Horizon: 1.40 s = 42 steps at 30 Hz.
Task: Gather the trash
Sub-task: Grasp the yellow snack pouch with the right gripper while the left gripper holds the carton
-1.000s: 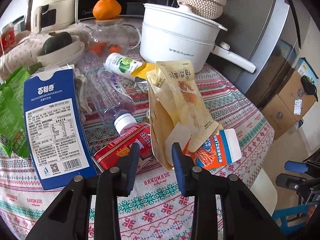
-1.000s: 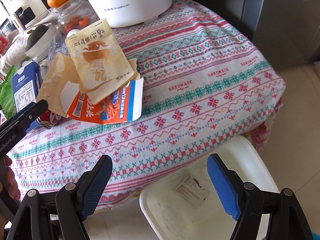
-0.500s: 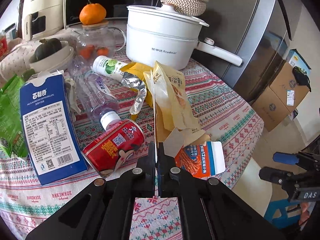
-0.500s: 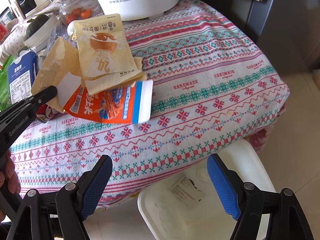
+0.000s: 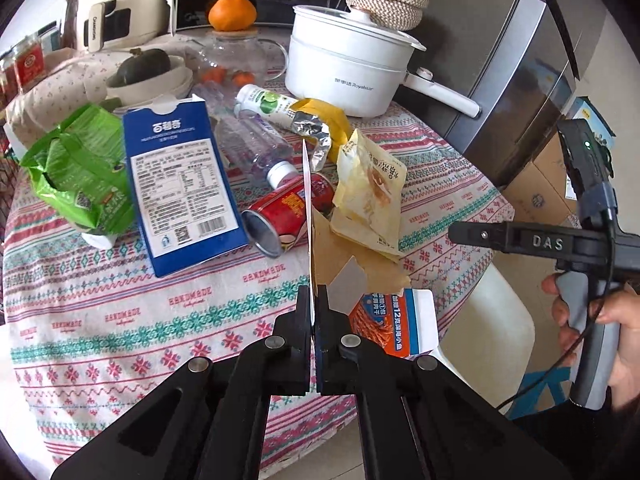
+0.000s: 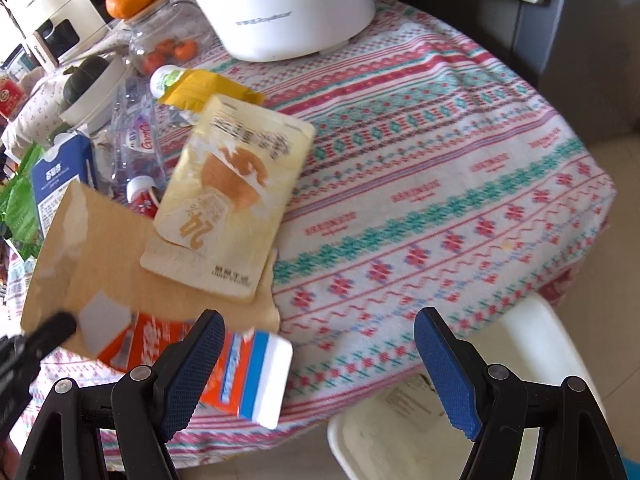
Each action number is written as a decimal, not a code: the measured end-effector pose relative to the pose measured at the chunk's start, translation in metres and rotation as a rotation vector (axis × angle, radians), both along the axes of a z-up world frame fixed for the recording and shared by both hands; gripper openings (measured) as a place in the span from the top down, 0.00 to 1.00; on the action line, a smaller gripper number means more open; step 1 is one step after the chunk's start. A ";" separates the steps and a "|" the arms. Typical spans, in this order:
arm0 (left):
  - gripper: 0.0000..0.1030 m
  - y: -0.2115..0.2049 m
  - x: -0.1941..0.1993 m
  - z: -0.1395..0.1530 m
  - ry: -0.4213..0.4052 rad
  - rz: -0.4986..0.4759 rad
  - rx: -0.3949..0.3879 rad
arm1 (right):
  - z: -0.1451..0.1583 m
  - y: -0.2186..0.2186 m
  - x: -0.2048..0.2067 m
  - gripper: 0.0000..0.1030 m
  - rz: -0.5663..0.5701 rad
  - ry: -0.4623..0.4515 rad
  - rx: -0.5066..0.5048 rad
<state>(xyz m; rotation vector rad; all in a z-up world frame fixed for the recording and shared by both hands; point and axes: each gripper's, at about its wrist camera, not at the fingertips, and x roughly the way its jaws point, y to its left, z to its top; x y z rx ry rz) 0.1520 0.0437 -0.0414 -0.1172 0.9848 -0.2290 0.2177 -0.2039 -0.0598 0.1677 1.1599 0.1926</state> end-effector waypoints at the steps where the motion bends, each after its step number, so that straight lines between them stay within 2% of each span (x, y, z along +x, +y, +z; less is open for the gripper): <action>1: 1.00 0.004 -0.003 0.000 0.003 0.003 0.007 | -0.002 0.005 0.003 0.20 0.006 0.003 0.008; 9: 1.00 0.035 -0.016 0.003 -0.003 0.034 0.025 | -0.014 0.040 0.029 0.20 0.001 0.016 0.094; 17: 1.00 0.050 -0.017 0.013 -0.024 0.038 0.040 | -0.022 0.054 0.068 0.20 -0.090 -0.001 0.161; 21: 1.00 0.057 -0.015 0.014 -0.019 0.046 0.034 | -0.026 0.064 0.086 0.20 -0.100 -0.009 0.161; 25: 1.00 0.060 -0.015 0.016 -0.020 0.051 0.033 | -0.041 0.078 0.098 0.21 -0.095 0.013 0.116; 28: 1.00 0.061 -0.014 0.018 -0.023 0.056 0.030 | -0.055 0.079 0.100 0.37 -0.103 0.063 0.109; 30: 1.00 0.060 -0.015 0.018 -0.025 0.056 0.027 | -0.062 0.075 0.099 0.57 -0.116 0.091 0.148; 31: 1.00 0.059 -0.015 0.019 -0.028 0.054 0.025 | -0.061 0.073 0.097 0.59 -0.118 0.089 0.157; 33: 1.00 0.056 -0.016 0.022 -0.039 0.048 0.023 | -0.057 0.069 0.092 0.84 -0.102 0.066 0.131; 34: 1.00 0.054 -0.017 0.024 -0.046 0.045 0.021 | -0.054 0.066 0.088 0.89 -0.095 0.059 0.119; 42: 1.00 0.044 -0.027 0.047 -0.120 0.047 -0.014 | -0.021 0.021 0.059 0.93 -0.108 0.030 0.163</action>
